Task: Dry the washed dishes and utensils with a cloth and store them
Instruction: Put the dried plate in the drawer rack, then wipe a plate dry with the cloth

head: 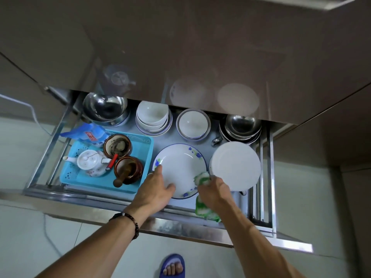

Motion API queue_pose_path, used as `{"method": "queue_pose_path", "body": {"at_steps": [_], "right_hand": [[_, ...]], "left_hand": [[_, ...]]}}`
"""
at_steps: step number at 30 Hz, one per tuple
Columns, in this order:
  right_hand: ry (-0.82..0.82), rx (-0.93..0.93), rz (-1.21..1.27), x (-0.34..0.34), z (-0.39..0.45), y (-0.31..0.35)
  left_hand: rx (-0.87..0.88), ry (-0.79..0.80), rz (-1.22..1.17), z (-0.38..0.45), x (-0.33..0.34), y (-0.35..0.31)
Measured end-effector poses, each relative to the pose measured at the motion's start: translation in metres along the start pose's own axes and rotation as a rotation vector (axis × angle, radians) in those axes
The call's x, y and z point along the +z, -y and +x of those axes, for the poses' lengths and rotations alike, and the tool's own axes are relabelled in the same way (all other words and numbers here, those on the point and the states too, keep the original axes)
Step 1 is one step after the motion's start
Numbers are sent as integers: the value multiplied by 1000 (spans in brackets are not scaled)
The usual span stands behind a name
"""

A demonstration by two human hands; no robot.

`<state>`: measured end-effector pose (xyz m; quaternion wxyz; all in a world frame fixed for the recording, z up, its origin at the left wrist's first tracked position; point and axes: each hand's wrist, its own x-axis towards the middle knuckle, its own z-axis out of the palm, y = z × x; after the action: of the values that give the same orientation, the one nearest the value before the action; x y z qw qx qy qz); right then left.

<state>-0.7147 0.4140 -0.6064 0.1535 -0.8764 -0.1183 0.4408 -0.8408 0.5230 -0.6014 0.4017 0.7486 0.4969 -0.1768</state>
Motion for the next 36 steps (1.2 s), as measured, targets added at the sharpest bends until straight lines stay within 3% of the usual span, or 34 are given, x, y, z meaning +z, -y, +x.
{"method": "queue_pose_path", "body": {"at_steps": [6, 14, 18, 26, 31, 36], "right_hand": [[-157, -158, -42, -89, -68, 40], [-316, -314, -143, -231, -179, 101], [-397, -357, -56, -298, -211, 118], [-506, -331, 244, -427, -194, 121], [-481, -292, 343, -519, -121, 124], [-398, -281, 336, -567, -54, 143]], "left_hand": [[380, -201, 403, -66, -61, -58], [730, -415, 487, -147, -148, -172], [793, -523, 530, -167, -188, -234], [728, -597, 464, -156, -221, -351], [507, -547, 199, -115, -229, -442], [264, -566, -33, -65, -239, -497]]}}
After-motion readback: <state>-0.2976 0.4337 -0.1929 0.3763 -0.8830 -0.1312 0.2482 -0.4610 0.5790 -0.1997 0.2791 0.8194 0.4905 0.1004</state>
